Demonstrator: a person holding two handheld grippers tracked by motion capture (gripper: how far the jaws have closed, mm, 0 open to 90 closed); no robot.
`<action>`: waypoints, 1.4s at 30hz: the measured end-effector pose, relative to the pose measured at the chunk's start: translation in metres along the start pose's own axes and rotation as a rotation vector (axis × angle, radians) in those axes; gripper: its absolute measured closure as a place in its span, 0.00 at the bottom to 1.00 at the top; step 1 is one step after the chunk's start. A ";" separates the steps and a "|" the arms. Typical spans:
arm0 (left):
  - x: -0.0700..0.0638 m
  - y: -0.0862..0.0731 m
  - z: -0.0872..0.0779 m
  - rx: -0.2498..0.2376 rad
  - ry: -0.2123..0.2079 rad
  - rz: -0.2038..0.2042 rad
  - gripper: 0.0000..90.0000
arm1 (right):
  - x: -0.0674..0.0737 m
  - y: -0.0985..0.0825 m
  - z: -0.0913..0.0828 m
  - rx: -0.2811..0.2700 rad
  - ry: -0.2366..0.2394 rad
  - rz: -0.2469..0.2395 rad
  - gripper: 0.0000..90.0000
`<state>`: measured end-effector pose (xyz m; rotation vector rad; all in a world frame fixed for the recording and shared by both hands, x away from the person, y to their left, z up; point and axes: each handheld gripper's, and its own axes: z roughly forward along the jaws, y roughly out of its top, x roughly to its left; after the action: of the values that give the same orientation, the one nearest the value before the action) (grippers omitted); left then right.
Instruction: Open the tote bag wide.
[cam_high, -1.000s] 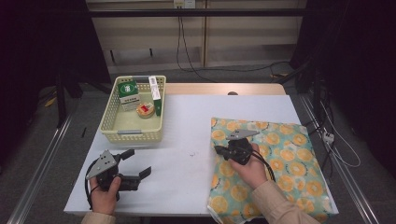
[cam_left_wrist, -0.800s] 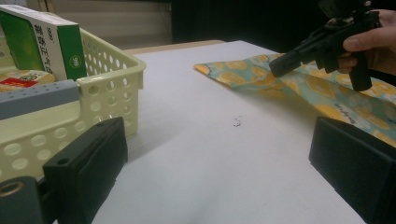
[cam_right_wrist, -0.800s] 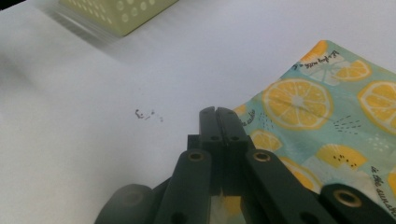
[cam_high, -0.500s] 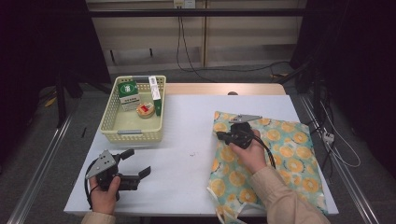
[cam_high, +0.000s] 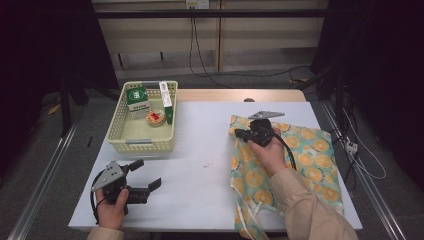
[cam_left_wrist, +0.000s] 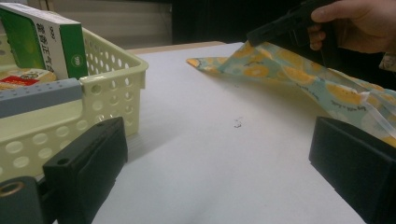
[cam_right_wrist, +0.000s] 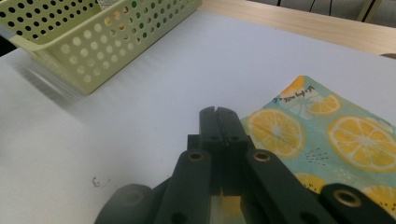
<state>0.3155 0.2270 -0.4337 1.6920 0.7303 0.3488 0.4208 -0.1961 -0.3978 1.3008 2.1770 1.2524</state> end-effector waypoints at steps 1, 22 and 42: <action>0.000 0.000 0.000 0.001 0.000 0.001 0.05 | -0.001 0.004 0.002 0.001 -0.005 -0.006 1.00; -0.002 0.000 0.004 0.012 -0.014 0.002 0.05 | -0.013 0.020 0.021 0.006 -0.024 0.001 1.00; -0.001 0.000 0.006 0.025 -0.019 0.003 0.05 | 0.006 0.049 0.067 0.022 -0.007 -0.084 0.41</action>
<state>0.3181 0.2214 -0.4353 1.7177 0.7204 0.3266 0.4869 -0.1460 -0.3956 1.2071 2.2215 1.1936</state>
